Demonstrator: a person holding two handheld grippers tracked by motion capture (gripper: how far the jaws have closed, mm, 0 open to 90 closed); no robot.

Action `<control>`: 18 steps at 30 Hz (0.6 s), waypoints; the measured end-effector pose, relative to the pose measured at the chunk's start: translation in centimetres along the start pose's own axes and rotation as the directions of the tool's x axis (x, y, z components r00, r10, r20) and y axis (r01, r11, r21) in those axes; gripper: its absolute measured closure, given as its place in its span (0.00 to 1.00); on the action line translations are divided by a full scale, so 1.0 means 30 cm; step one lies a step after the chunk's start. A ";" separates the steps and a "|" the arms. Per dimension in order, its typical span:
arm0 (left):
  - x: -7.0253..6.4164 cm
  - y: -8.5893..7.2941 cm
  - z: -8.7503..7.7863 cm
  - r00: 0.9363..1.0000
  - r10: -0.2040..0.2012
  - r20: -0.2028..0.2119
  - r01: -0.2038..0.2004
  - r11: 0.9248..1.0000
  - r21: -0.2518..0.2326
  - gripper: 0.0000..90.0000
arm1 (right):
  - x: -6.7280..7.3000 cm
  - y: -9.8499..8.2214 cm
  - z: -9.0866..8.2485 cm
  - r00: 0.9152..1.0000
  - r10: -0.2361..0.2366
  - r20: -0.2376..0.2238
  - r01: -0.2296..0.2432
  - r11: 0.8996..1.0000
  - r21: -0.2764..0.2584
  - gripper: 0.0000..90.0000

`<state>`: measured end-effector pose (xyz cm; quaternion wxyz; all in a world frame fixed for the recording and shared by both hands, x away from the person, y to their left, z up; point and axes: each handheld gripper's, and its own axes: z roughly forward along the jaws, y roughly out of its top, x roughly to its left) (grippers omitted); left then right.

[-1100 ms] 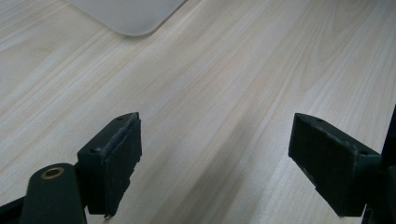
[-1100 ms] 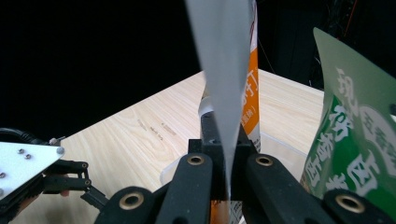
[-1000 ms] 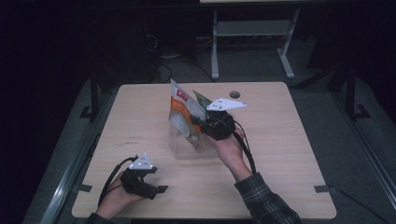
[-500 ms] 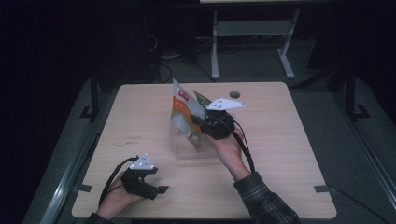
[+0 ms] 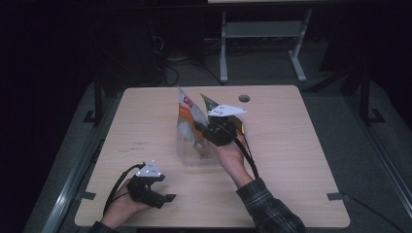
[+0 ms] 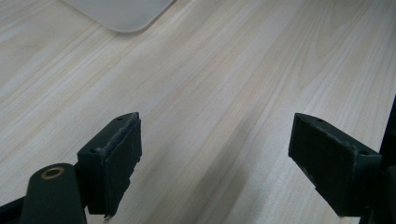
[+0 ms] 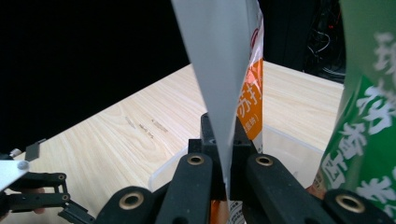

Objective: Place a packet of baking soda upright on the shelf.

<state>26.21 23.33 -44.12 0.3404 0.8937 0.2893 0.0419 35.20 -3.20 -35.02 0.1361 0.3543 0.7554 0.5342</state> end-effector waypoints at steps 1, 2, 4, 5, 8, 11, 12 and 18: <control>0.000 0.000 0.000 1.000 0.001 0.001 -0.001 1.000 0.002 0.19 | 0.002 -0.009 0.010 1.000 -0.002 0.002 0.002 1.000 0.010 1.00; 0.000 0.002 -0.001 1.000 0.010 0.000 -0.010 1.000 0.006 0.19 | 0.002 -0.013 0.015 1.000 -0.002 0.002 0.002 1.000 0.013 1.00; -0.001 0.001 0.000 1.000 0.005 0.002 -0.005 1.000 0.004 0.19 | 0.001 -0.017 0.019 1.000 -0.001 0.000 0.001 1.000 0.015 1.00; -0.001 0.001 0.000 1.000 0.009 0.000 -0.009 1.000 0.004 0.19 | -0.003 -0.024 0.026 1.000 0.000 0.005 0.000 1.000 0.013 1.00; -0.002 0.001 0.002 1.000 0.006 0.001 -0.006 1.000 0.001 0.19 | -0.008 -0.031 0.032 1.000 0.007 0.004 -0.007 1.000 0.018 1.00; -0.001 0.002 0.001 1.000 0.011 0.003 -0.011 1.000 0.007 0.19 | -0.008 -0.035 0.035 1.000 0.009 0.001 -0.009 1.000 0.026 1.00; -0.002 0.002 0.002 1.000 0.011 0.002 -0.011 1.000 0.008 0.19 | -0.008 -0.038 0.038 1.000 0.006 0.002 -0.006 1.000 0.029 1.00; -0.003 0.002 0.003 1.000 0.009 0.005 -0.009 1.000 0.009 0.19 | -0.015 -0.052 0.051 1.000 0.004 0.001 -0.004 0.999 0.045 1.00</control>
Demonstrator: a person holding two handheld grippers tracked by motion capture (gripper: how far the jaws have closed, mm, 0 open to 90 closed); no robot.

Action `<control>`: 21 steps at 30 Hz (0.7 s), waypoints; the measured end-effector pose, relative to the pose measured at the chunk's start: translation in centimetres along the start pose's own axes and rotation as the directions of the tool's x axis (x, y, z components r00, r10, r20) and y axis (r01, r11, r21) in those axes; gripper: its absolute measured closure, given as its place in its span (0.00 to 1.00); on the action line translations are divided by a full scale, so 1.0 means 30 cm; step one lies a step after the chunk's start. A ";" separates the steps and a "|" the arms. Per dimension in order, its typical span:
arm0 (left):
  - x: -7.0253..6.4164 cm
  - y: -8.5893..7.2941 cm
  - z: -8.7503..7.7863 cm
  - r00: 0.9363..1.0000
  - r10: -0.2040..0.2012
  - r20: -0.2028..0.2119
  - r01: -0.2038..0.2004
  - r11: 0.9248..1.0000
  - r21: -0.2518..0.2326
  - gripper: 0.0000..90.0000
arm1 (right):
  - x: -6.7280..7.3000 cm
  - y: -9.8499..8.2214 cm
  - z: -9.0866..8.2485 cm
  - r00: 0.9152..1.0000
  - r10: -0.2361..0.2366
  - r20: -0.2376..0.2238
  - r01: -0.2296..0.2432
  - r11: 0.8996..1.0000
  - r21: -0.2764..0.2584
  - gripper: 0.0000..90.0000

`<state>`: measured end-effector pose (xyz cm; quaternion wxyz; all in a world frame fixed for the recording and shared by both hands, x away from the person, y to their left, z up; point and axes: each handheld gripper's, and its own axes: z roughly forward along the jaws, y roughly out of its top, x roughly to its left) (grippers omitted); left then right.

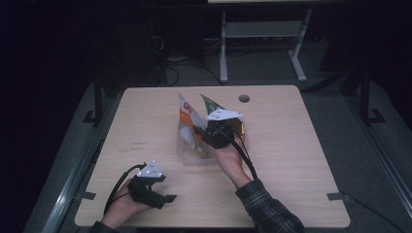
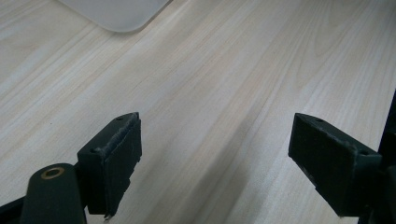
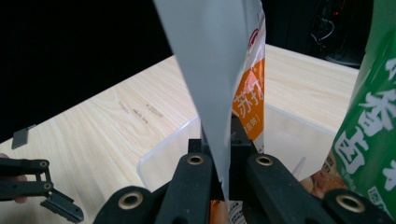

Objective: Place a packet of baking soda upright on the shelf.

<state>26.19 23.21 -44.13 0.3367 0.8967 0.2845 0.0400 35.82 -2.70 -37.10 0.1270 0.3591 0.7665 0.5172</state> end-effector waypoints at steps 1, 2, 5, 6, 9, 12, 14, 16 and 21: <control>0.000 0.000 0.000 1.000 0.000 0.000 0.000 1.000 0.001 0.19 | -0.004 -0.004 0.004 1.000 -0.003 0.003 0.003 1.000 0.004 1.00; 0.001 0.000 0.000 1.000 0.009 -0.002 -0.009 1.000 0.002 0.19 | -0.004 -0.004 0.004 1.000 -0.003 0.003 0.003 1.000 0.004 1.00; 0.001 0.000 0.002 1.000 0.008 0.001 -0.008 1.000 0.002 0.19 | -0.008 -0.008 0.008 1.000 0.003 0.003 -0.003 1.000 0.013 1.00; 0.000 0.001 0.002 1.000 0.008 0.001 -0.008 1.000 0.002 0.19 | -0.008 -0.009 0.009 1.000 0.003 0.001 -0.003 1.000 0.016 1.00; -0.003 0.000 0.004 1.000 0.002 0.004 -0.002 1.000 0.003 0.19 | -0.005 -0.011 0.013 1.000 -0.003 0.002 0.003 1.000 0.025 0.99; -0.004 0.000 0.005 1.000 -0.005 0.004 0.005 1.000 -0.005 0.19 | -0.002 -0.014 0.017 1.000 -0.015 0.001 0.015 0.999 0.038 0.95; -0.005 0.000 0.006 1.000 -0.008 0.005 0.008 1.000 -0.008 0.19 | -0.002 -0.014 0.016 1.000 -0.022 0.002 0.022 0.999 0.044 0.90; -0.007 0.000 0.006 1.000 -0.005 0.010 0.005 1.000 -0.008 0.19 | -0.002 -0.013 0.014 1.000 -0.019 0.001 0.019 0.999 0.046 0.87; -0.009 0.003 0.007 1.000 0.006 0.010 -0.006 1.000 -0.012 0.18 | 0.002 -0.015 -0.004 0.999 -0.029 0.037 0.026 0.996 0.079 0.56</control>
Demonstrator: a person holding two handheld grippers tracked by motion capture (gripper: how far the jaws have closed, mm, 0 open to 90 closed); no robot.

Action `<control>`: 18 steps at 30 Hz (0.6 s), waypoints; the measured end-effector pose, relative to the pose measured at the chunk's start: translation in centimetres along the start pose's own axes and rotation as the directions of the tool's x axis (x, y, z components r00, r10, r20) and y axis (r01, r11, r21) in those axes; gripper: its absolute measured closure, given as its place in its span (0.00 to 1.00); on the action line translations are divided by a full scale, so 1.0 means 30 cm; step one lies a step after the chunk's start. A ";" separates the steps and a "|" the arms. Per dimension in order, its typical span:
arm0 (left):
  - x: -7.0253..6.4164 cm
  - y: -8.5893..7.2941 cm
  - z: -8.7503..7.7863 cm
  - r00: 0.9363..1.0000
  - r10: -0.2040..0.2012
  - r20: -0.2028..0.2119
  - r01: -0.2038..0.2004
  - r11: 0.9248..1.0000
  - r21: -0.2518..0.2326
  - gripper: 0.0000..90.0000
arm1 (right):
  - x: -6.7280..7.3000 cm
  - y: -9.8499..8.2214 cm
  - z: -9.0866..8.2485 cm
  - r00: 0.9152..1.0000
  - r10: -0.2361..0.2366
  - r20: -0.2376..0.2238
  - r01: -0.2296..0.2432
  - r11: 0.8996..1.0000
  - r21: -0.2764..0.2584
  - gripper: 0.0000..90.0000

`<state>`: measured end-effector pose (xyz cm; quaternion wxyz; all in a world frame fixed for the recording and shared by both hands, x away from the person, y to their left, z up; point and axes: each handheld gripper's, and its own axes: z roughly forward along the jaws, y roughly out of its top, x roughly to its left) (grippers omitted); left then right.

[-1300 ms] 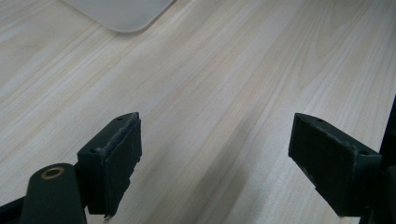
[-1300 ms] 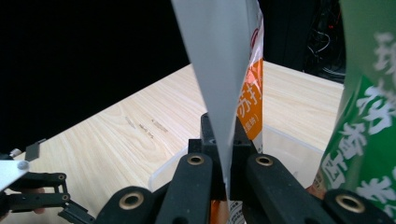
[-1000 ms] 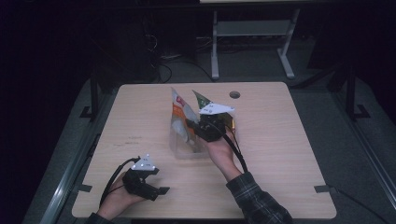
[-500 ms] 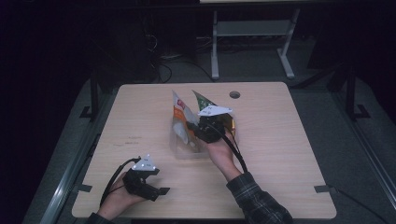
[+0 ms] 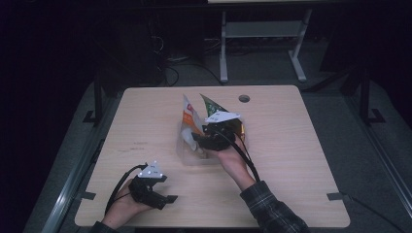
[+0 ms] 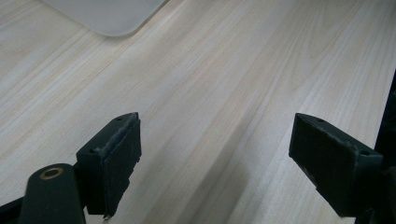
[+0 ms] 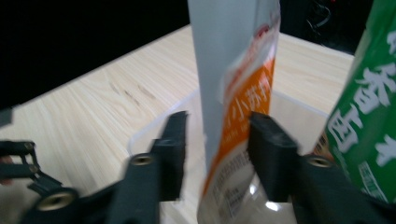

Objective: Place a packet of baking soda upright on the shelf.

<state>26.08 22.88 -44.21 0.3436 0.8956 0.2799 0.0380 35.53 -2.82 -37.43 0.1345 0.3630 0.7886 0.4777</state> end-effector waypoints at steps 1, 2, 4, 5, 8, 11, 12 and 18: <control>-0.001 0.001 0.001 1.000 -0.001 0.000 0.001 1.000 -0.004 0.18 | 0.000 0.000 0.000 1.000 0.000 0.000 0.000 1.000 0.000 0.56; -0.001 0.001 0.002 1.000 0.000 -0.001 0.000 1.000 -0.003 0.18 | -0.001 -0.004 -0.004 1.000 -0.015 0.003 0.015 1.000 0.014 0.50; -0.002 0.001 0.000 1.000 0.000 -0.003 0.000 1.000 -0.006 0.18 | 0.000 -0.006 -0.006 1.000 -0.022 0.007 0.022 1.000 0.019 0.48; 0.000 0.001 -0.002 1.000 0.010 -0.007 -0.010 1.000 -0.010 0.18 | 0.002 -0.010 -0.008 0.999 -0.037 0.009 0.037 0.999 0.023 0.47; 0.005 -0.001 -0.004 1.000 0.004 -0.011 -0.004 1.000 -0.015 0.18 | 0.006 -0.026 -0.011 0.998 -0.056 0.007 0.056 0.998 0.041 0.44; 0.006 0.000 -0.006 1.000 -0.005 -0.016 0.004 1.000 -0.026 0.18 | 0.004 -0.041 -0.016 0.997 -0.081 0.003 0.080 0.995 0.053 0.43; 0.005 0.000 -0.005 1.000 -0.012 -0.017 0.012 0.999 -0.035 0.18 | 0.003 -0.044 -0.020 0.997 -0.081 -0.002 0.081 0.995 0.057 0.43; 0.006 -0.002 -0.011 1.000 0.017 -0.018 -0.017 0.999 -0.037 0.18 | -0.003 -0.050 -0.046 0.997 -0.081 -0.018 0.082 0.996 0.046 0.42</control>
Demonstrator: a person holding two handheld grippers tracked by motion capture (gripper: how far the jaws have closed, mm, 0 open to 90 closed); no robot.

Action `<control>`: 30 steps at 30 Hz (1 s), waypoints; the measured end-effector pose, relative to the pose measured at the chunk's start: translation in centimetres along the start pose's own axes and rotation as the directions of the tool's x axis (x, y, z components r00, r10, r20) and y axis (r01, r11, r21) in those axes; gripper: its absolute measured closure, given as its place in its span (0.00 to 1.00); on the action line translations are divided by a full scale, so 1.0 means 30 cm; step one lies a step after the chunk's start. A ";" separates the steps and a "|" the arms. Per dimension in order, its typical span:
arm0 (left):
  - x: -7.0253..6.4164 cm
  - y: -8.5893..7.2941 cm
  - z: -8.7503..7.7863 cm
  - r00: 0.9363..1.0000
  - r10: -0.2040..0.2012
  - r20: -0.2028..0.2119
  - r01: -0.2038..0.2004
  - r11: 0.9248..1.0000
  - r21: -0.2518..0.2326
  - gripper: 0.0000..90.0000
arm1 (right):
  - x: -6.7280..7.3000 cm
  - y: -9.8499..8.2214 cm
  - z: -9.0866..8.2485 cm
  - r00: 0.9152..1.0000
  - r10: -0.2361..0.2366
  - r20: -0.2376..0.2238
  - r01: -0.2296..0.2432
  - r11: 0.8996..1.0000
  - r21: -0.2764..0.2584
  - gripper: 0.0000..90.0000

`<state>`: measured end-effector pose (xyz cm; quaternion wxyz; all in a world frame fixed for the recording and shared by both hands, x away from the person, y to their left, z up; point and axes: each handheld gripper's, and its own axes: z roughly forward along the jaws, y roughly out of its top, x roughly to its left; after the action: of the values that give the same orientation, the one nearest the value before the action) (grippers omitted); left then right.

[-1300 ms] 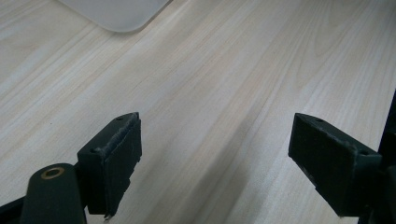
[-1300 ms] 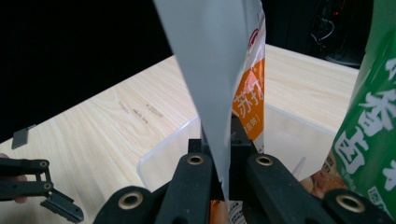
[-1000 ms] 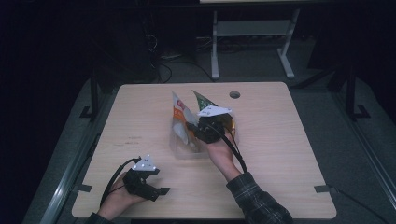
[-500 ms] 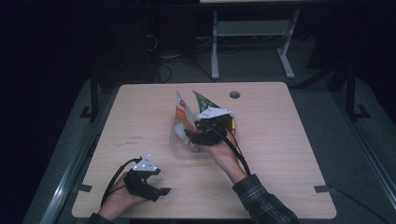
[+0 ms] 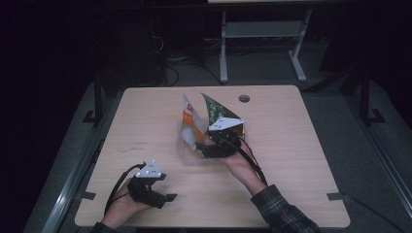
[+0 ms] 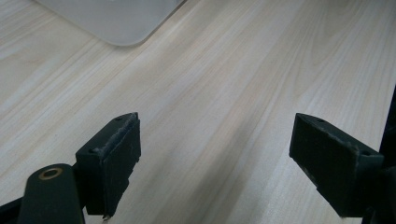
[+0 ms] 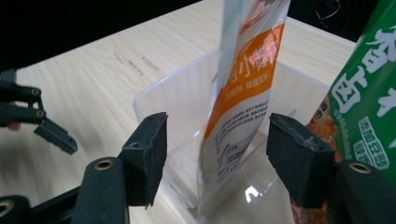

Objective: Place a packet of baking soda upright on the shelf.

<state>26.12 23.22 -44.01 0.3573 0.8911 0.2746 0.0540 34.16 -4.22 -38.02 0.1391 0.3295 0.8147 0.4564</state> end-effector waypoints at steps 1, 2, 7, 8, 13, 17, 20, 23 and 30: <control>-0.003 -0.001 -0.001 1.000 -0.006 0.002 0.006 1.000 -0.008 0.18 | 0.002 -0.001 -0.004 1.000 -0.008 0.003 0.008 1.000 0.001 0.41; -0.002 -0.002 -0.004 1.000 0.002 0.003 -0.002 1.000 -0.004 0.18 | 0.003 -0.003 -0.011 1.000 -0.016 0.000 0.016 1.000 0.001 0.41; -0.007 -0.003 -0.007 1.000 -0.002 0.011 0.003 1.000 -0.026 0.18 | 0.008 -0.012 -0.044 0.999 -0.044 -0.011 0.044 0.999 0.003 0.40; -0.009 -0.003 -0.008 1.000 -0.001 0.011 0.002 1.000 -0.028 0.18 | 0.010 -0.017 -0.051 0.999 -0.048 -0.013 0.048 0.999 0.003 0.40; -0.012 -0.001 -0.009 1.000 0.005 0.014 -0.005 0.999 -0.037 0.18 | 0.002 -0.049 -0.096 0.998 -0.057 -0.035 0.058 0.998 0.012 0.38; -0.012 -0.001 -0.011 1.000 0.008 0.020 -0.007 0.999 -0.044 0.18 | -0.013 -0.075 -0.132 0.995 -0.068 -0.067 0.069 0.998 0.003 0.37; -0.017 0.000 -0.010 1.000 0.008 0.025 -0.007 0.999 -0.052 0.18 | -0.022 -0.095 -0.154 0.990 -0.098 -0.106 0.098 0.995 -0.009 0.36; -0.022 0.002 -0.011 1.000 0.015 0.026 -0.014 0.998 -0.061 0.18 | -0.023 -0.122 -0.175 0.985 -0.114 -0.129 0.115 0.993 -0.002 0.35; -0.025 0.002 -0.011 0.999 0.029 0.036 -0.027 0.998 -0.062 0.18 | -0.030 -0.184 -0.224 0.977 -0.155 -0.149 0.159 0.987 0.011 0.34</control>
<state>25.43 23.00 -43.65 0.3887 0.8843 0.2537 0.0509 29.02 -11.20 -39.02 0.1102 0.2309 0.8513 0.4580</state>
